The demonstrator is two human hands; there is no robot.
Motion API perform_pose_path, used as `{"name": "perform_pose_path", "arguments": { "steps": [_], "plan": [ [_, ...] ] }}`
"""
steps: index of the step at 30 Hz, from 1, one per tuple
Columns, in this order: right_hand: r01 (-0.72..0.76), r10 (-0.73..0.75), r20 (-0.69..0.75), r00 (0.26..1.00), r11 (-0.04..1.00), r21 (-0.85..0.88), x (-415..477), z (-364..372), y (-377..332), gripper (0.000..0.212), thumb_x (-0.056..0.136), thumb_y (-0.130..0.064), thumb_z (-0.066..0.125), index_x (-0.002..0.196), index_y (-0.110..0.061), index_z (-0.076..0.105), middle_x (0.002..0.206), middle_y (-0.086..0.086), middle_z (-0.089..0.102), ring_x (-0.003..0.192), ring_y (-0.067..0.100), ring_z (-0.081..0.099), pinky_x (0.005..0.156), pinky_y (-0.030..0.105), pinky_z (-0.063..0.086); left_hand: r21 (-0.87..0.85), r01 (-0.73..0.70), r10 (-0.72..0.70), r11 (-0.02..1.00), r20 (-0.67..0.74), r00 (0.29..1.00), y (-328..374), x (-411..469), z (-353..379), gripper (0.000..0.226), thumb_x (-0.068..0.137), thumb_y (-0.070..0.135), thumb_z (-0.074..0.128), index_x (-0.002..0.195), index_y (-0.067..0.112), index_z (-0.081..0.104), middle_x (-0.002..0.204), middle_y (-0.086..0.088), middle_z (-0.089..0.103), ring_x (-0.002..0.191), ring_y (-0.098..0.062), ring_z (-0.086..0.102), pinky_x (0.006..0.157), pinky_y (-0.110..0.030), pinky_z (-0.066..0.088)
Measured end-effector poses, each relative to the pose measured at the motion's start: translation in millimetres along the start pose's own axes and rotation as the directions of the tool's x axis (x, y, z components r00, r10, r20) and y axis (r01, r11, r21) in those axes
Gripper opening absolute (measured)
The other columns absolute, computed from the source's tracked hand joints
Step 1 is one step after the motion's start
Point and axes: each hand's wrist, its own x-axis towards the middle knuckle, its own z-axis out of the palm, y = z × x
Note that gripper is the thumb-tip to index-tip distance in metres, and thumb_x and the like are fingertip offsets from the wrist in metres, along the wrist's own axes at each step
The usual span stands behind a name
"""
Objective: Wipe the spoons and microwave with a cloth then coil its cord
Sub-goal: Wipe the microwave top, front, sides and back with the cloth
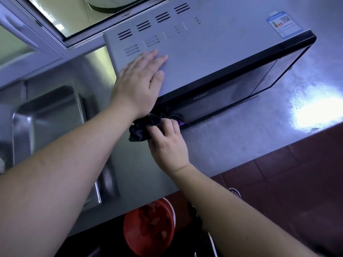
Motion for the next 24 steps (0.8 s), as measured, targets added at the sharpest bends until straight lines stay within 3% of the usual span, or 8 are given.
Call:
{"name": "perform_pose_path", "arguments": {
  "steps": [2, 5, 9, 12, 15, 17, 20, 24],
  "plan": [
    [-0.013, 0.013, 0.011, 1.0, 1.0, 0.005, 1.5, -7.8, 19.1, 0.042, 0.076, -0.001, 0.064, 0.112, -0.018, 0.052, 0.104, 0.017, 0.054, 0.094, 0.037, 0.051, 0.082, 0.043, 0.05, -0.002, -0.003, 0.003, 1.0, 0.007, 1.0, -0.4, -0.5, 0.3, 0.055, 0.103, 0.047, 0.026, 0.155, 0.037, 0.042, 0.166, 0.009, 0.033, 0.155, -0.015, 0.025, 0.123, -0.036, 0.016],
    [-0.309, 0.317, -0.051, 0.947, 0.944, 0.118, 8.5, -29.9, 62.1, 0.04, 0.069, 0.002, 0.055, 0.106, -0.014, 0.053, 0.109, 0.016, 0.052, 0.1, 0.034, 0.051, 0.092, 0.043, 0.048, -0.006, 0.0, 0.0, 1.0, 0.008, 1.0, -1.0, -0.4, 0.8, 0.056, 0.103, 0.047, 0.026, 0.156, 0.037, 0.041, 0.167, 0.009, 0.032, 0.155, -0.014, 0.024, 0.124, -0.036, 0.015],
    [-0.621, 0.653, -0.133, 0.745, 0.753, 0.219, 31.6, -70.6, 140.1, 0.048, 0.072, -0.002, 0.049, 0.119, -0.01, 0.054, 0.117, 0.006, 0.049, 0.11, 0.026, 0.053, 0.105, 0.045, 0.045, -0.001, -0.008, 0.008, 1.0, 0.008, 1.0, -1.9, -0.9, 1.8, 0.055, 0.104, 0.048, 0.026, 0.156, 0.037, 0.04, 0.167, 0.01, 0.031, 0.155, -0.014, 0.023, 0.124, -0.038, 0.015],
    [-0.733, 0.807, -0.185, 0.56, 0.587, 0.342, 52.8, -91.2, 173.4, 0.046, 0.073, -0.008, 0.041, 0.116, -0.019, 0.054, 0.112, 0.005, 0.061, 0.104, 0.018, 0.061, 0.101, 0.044, 0.05, 0.005, -0.009, 0.009, 1.0, 0.005, 1.0, -2.0, 0.0, 1.8, 0.057, 0.102, 0.049, 0.026, 0.156, 0.037, 0.04, 0.167, 0.01, 0.032, 0.155, -0.014, 0.024, 0.125, -0.038, 0.015],
    [-0.743, 0.844, -0.208, 0.494, 0.534, 0.403, 55.6, -83.4, 184.8, 0.041, 0.073, -0.013, 0.042, 0.109, -0.03, 0.052, 0.105, 0.005, 0.067, 0.097, 0.017, 0.067, 0.096, 0.047, 0.054, 0.004, -0.004, 0.004, 1.0, 0.0, 1.0, -2.5, 0.4, 2.1, 0.055, 0.103, 0.049, 0.028, 0.156, 0.038, 0.04, 0.166, 0.011, 0.032, 0.155, -0.014, 0.025, 0.125, -0.039, 0.016],
    [-0.749, 0.857, -0.194, 0.478, 0.512, 0.421, 47.0, -62.9, 175.0, 0.046, 0.071, -0.019, 0.043, 0.115, -0.026, 0.052, 0.11, 0.009, 0.067, 0.101, 0.021, 0.068, 0.1, 0.049, 0.051, 0.001, -0.002, 0.002, 1.0, -0.004, 1.0, -2.8, 0.7, 2.3, 0.055, 0.103, 0.049, 0.028, 0.155, 0.038, 0.041, 0.166, 0.011, 0.032, 0.155, -0.014, 0.025, 0.125, -0.04, 0.016],
    [-0.782, 0.896, -0.037, 0.443, 0.406, 0.473, 31.2, -28.8, 127.8, 0.052, 0.075, -0.012, 0.046, 0.128, -0.011, 0.049, 0.119, 0.013, 0.06, 0.111, 0.025, 0.061, 0.109, 0.045, 0.044, 0.002, -0.003, 0.003, 1.0, -0.007, 1.0, -2.8, 0.7, 2.4, 0.056, 0.102, 0.05, 0.028, 0.155, 0.038, 0.041, 0.166, 0.01, 0.033, 0.155, -0.015, 0.025, 0.125, -0.041, 0.016],
    [-0.876, 0.919, 0.193, 0.342, 0.238, 0.42, 16.6, 8.0, 50.0, 0.06, 0.087, -0.006, 0.05, 0.145, -0.008, 0.034, 0.139, 0.014, 0.047, 0.127, 0.031, 0.048, 0.114, 0.037, 0.035, 0.004, -0.009, 0.009, 1.0, -0.007, 1.0, -2.8, 0.7, 2.1, 0.057, 0.102, 0.051, 0.027, 0.155, 0.038, 0.041, 0.166, 0.01, 0.033, 0.154, -0.015, 0.026, 0.125, -0.041, 0.017]
  ]
}}
